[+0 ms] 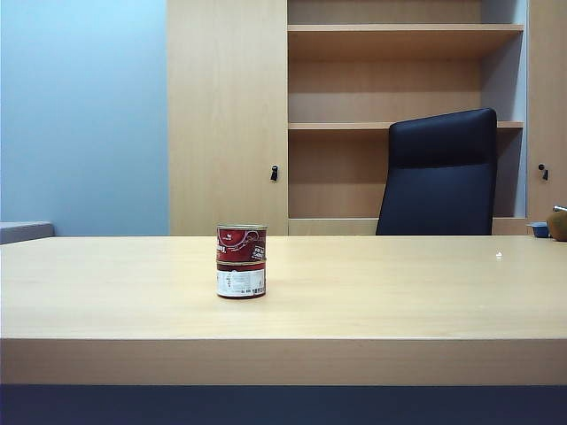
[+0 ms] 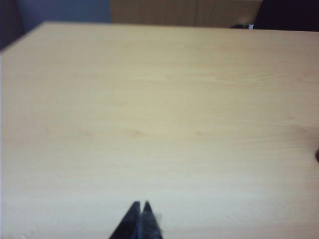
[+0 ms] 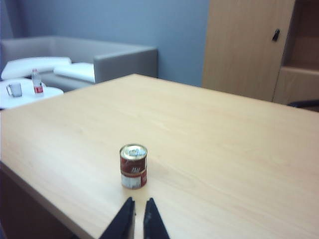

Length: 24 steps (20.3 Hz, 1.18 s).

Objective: Stack a can of tomatoes on the right onto the can of tomatoes on the left.

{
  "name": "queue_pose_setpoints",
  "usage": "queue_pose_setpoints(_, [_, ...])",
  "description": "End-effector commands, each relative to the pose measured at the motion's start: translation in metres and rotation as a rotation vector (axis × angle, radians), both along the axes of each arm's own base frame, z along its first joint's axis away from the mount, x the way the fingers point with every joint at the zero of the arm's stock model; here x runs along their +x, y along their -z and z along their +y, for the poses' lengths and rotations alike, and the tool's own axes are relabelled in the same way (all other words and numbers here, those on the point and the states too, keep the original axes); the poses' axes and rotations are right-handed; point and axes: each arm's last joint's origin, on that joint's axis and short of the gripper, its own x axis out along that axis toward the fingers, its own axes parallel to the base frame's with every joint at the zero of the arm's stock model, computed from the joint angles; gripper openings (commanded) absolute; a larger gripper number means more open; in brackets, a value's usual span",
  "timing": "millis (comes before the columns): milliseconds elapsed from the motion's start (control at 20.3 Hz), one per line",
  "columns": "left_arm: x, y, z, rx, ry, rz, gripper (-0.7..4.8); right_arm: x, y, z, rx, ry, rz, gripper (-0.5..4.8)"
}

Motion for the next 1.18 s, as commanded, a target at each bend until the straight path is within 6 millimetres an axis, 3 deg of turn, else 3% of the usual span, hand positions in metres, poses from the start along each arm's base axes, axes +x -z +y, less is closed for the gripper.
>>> queue_pose_setpoints(49, [0.000, -0.003, 0.000, 0.015, 0.008, -0.022, -0.02, 0.002, 0.004, 0.002, -0.001, -0.004, 0.003, 0.45])
queue_pose_setpoints(393, [0.000, -0.003, 0.000, -0.015, -0.004, -0.016, -0.01, 0.009, 0.034, 0.010, -0.074, -0.019, 0.073, 0.44])
queue_pose_setpoints(590, [0.000, -0.001, 0.003, -0.004, -0.112, 0.004, -0.02, 0.008, 0.047, 0.010, -0.161, -0.019, 0.159, 0.44])
queue_pose_setpoints(1180, [-0.001, 0.003, 0.004, -0.004, -0.129, 0.041, -0.02, 0.009, 0.053, 0.006, -0.198, 0.017, 0.205, 0.45])
